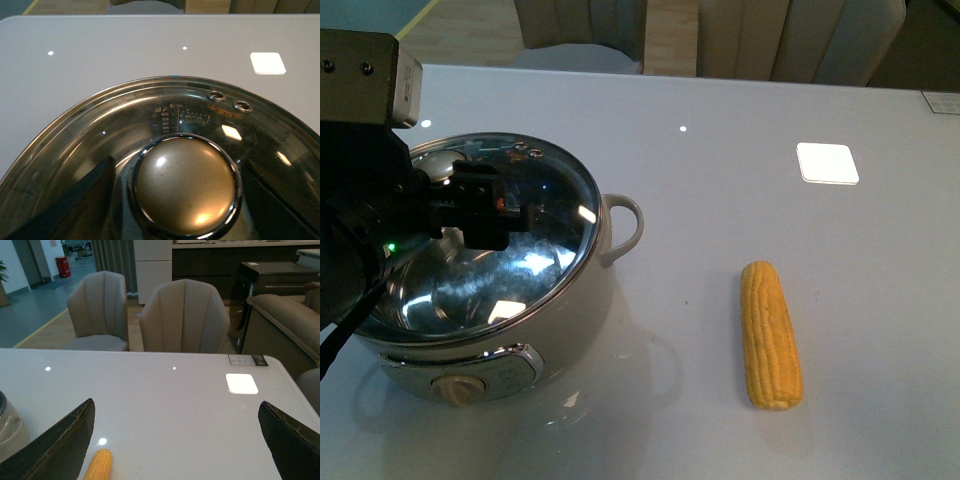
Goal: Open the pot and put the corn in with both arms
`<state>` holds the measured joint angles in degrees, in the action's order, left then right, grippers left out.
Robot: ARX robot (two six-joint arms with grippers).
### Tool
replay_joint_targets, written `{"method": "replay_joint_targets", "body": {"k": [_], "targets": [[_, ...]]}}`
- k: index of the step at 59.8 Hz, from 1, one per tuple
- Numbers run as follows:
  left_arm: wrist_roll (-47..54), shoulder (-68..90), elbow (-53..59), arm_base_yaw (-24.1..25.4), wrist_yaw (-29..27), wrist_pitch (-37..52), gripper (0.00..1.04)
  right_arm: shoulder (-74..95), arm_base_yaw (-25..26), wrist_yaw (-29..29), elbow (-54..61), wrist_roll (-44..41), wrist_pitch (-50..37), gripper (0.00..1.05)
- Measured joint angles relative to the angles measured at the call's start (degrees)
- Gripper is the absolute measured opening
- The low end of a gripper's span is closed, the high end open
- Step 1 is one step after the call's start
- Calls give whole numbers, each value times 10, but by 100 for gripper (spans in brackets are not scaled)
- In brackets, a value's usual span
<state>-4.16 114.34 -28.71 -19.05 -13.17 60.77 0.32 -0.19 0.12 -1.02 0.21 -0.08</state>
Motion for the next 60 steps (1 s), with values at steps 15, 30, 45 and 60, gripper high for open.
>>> {"method": "replay_joint_targets", "body": {"k": [15, 30, 45, 60], "targets": [[-2, 0, -1, -2, -9, 0, 46, 0, 0, 0, 0, 0, 0, 96], [-1, -28, -1, 0, -15, -33, 45, 0, 0, 0, 0, 0, 0, 96], [15, -103, -2, 7, -23, -90, 45, 0, 0, 0, 0, 0, 0, 96], [18, -213, -1, 40, -2, -151, 45, 0, 0, 0, 0, 0, 0, 96]]}}
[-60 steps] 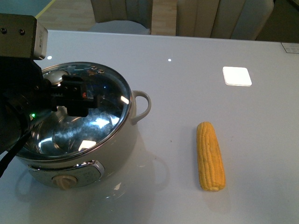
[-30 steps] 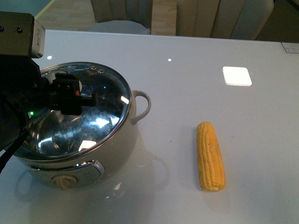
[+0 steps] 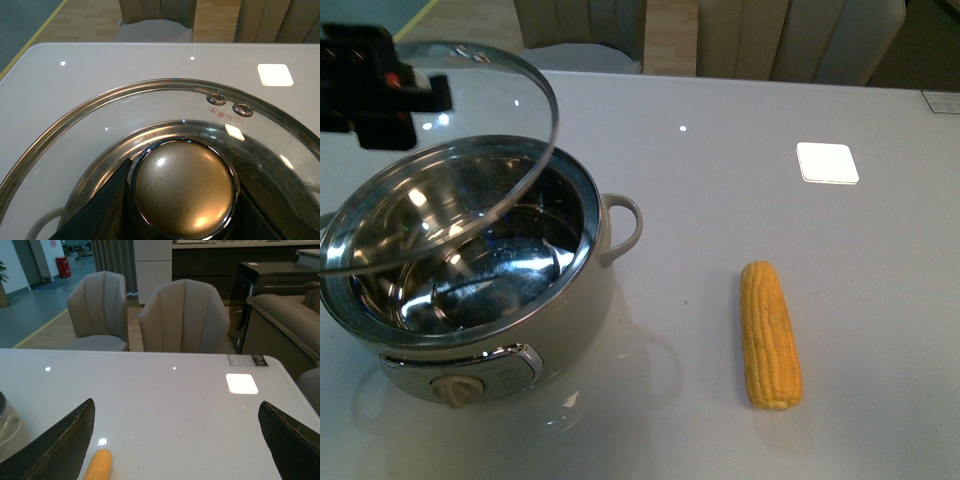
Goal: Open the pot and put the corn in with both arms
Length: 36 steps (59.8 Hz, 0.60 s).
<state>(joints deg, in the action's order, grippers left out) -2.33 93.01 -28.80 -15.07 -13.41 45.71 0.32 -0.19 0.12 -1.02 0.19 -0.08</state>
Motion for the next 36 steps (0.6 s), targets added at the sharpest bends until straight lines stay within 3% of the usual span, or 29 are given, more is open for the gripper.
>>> {"method": "replay_joint_targets", "body": {"k": [14, 26, 36], "targets": [[26, -86, 46, 108, 58, 0, 45, 0, 0, 0, 0, 0, 0, 96], [52, -90, 75, 286, 164, 38, 45, 0, 0, 0, 0, 0, 0, 96], [71, -49, 75, 403, 226, 89, 45, 0, 0, 0, 0, 0, 0, 96]]}}
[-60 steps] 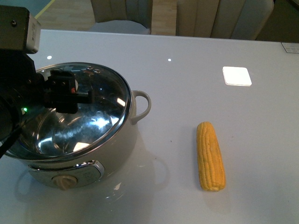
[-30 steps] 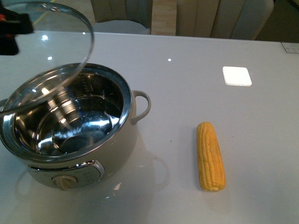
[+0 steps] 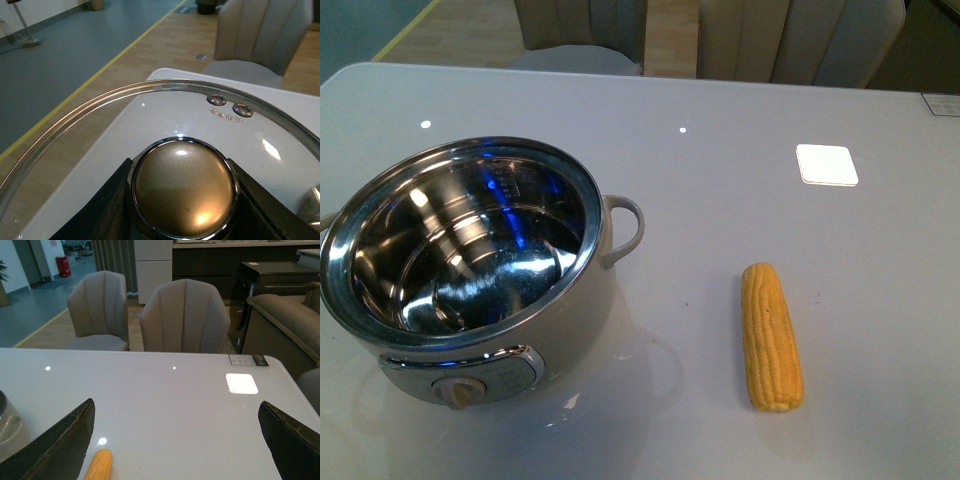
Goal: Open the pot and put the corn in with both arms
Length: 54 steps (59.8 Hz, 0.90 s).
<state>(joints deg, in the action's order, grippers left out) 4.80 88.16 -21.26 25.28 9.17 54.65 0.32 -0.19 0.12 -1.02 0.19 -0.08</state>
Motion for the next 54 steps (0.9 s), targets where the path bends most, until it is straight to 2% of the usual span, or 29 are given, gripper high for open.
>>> {"method": "replay_joint_targets", "body": {"k": [12, 16, 23, 38, 54], "targets": [[28, 116, 12, 114, 82, 104, 45, 0, 0, 0, 0, 0, 0, 96], [39, 169, 12, 138, 94, 141, 45, 0, 0, 0, 0, 0, 0, 96], [54, 228, 12, 150, 100, 179, 45, 0, 0, 0, 0, 0, 0, 96], [76, 313, -4, 143, 118, 239, 45, 0, 0, 0, 0, 0, 0, 96], [78, 371, -16, 137, 112, 248, 45, 0, 0, 0, 0, 0, 0, 96]]}}
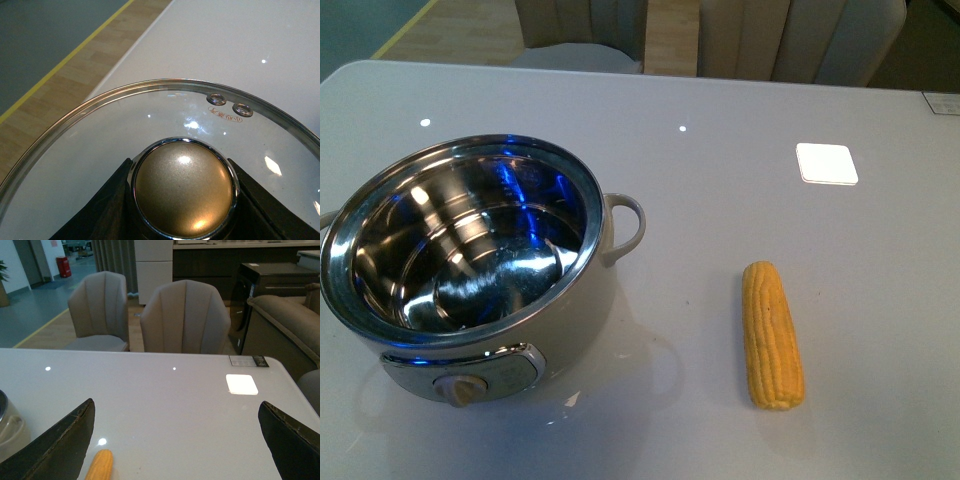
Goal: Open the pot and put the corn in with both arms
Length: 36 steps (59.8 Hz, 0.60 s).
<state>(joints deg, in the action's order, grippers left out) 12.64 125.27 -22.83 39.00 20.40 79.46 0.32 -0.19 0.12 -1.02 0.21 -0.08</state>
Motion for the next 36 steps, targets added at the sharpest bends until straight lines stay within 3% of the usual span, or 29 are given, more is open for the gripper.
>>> {"method": "replay_joint_targets", "body": {"k": [24, 36], "targets": [[0, 83, -38, -11, -9, 0, 45, 0, 0, 0, 0, 0, 0, 96], [4, 194, -191, -37, -1, -14, 45, -1, 0, 0, 0, 0, 0, 96]]}}
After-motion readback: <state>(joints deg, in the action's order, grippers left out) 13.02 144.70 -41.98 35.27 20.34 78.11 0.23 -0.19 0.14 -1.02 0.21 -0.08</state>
